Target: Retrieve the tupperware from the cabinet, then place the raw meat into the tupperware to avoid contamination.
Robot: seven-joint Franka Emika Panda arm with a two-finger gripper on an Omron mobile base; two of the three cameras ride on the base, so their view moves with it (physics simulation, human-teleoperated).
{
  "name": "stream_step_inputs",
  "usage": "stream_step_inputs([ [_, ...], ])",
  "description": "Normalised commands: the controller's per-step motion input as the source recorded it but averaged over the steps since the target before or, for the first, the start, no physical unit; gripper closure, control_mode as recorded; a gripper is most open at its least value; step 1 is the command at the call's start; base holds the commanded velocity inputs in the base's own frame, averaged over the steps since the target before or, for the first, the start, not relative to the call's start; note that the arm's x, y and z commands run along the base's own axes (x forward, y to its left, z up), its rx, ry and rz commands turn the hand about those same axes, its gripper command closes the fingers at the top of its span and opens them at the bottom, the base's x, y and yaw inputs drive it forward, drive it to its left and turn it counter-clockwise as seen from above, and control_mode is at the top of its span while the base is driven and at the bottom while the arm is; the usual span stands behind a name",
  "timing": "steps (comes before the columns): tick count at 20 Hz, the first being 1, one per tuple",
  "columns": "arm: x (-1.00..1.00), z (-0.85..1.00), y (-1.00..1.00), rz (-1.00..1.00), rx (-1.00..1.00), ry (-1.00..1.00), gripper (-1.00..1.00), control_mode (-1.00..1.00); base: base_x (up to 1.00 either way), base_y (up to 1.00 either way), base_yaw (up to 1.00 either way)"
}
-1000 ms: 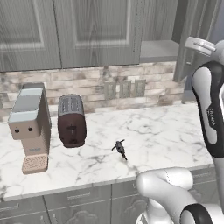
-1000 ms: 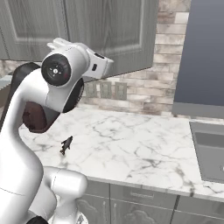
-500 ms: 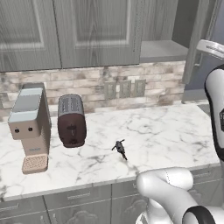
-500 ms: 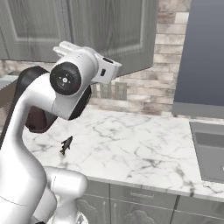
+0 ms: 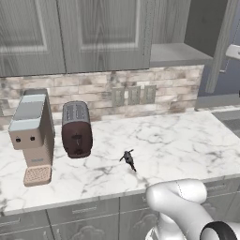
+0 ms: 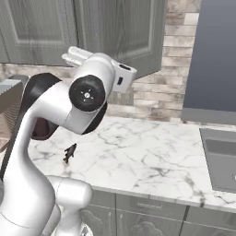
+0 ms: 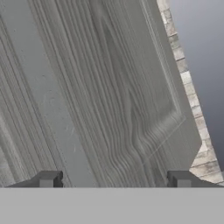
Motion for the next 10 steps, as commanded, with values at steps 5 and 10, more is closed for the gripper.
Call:
stream_step_inputs([
  [5,-0.44,0.05,-0.02,0.21,0.00,-0.02,-1.00,-1.00,0.00,0.00,0.00],
  [10,-0.34,-0.03,0.00,0.27,-0.04,0.00,-1.00,-1.00,0.00,0.00,0.00],
])
